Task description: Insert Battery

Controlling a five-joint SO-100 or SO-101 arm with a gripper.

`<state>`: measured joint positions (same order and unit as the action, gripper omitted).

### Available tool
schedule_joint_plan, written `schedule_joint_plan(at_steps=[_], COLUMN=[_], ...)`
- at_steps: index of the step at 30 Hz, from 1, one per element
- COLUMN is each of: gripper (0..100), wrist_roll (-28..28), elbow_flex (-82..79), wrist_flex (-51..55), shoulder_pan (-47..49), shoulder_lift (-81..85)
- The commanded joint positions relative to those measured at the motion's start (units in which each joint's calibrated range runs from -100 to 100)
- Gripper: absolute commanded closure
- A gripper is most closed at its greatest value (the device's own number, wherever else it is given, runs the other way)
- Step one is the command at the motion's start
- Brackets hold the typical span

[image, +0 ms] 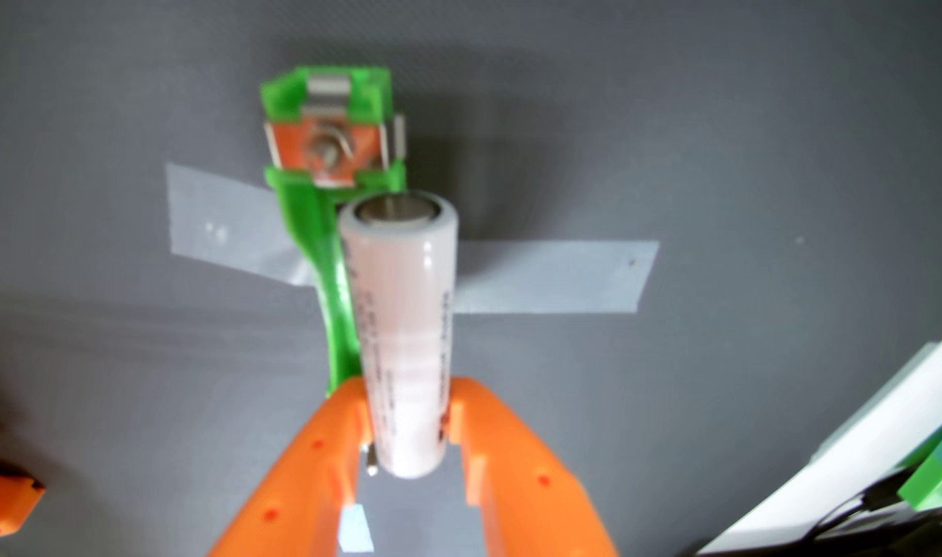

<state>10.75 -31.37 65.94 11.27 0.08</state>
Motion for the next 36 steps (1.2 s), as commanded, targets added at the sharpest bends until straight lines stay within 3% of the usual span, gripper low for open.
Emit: schedule_joint_plan(at_steps=[1,36], gripper=[98,98], wrist_roll=[0.11,-0.35], elbow_flex=[0.35,0.26], wrist_flex=[0.10,0.53], shoulder_pan=[0.89,-2.53], shoulder_lift=[0.38,0.46])
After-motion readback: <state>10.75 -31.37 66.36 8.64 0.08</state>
